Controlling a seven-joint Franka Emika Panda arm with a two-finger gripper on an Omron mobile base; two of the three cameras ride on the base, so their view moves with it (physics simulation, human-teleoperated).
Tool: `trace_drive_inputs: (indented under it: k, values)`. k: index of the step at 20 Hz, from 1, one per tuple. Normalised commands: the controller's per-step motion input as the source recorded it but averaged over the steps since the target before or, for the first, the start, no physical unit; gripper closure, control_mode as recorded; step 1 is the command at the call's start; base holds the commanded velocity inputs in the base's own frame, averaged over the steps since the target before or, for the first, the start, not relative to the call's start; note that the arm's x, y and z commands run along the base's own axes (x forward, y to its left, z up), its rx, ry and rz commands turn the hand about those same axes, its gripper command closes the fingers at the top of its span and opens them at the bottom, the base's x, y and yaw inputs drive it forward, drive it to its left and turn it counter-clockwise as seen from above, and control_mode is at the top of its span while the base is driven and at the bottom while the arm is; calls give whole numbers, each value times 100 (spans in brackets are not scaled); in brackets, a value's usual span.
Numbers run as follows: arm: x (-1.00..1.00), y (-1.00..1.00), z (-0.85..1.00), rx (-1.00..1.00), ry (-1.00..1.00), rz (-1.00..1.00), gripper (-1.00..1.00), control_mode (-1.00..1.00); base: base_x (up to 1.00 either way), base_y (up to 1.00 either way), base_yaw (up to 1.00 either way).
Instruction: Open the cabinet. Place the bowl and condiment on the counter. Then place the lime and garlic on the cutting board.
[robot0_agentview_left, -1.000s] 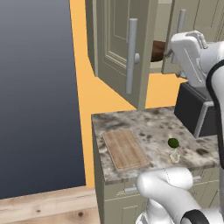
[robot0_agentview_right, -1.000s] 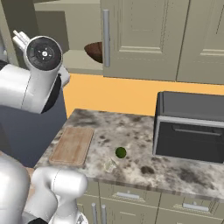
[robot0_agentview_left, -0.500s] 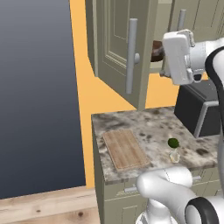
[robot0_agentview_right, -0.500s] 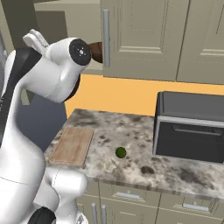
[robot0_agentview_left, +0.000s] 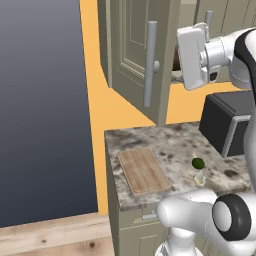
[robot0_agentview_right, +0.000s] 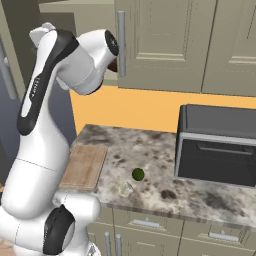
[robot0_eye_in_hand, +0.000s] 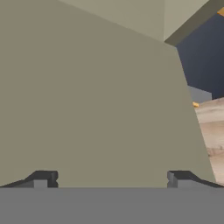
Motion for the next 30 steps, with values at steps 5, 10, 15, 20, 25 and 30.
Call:
trace_drive_inputs:
  k: [5, 10, 15, 20, 25, 30]
  values:
    - [38, 21, 0, 0, 3, 9, -100, -100, 0, 0, 0]
    - [2, 34, 0, 0, 0, 9, -100, -100, 0, 0, 0]
    - [-48, 46, 0, 0, 0, 16, -100, -100, 0, 0, 0]
    - [-68, 62, 0, 0, -5, 17, -100, -100, 0, 0, 0]
    - [-44, 65, 0, 0, -14, 5, -100, -100, 0, 0, 0]
    - [39, 43, -24, -8, -15, -1, -100, -100, 0, 0, 0]
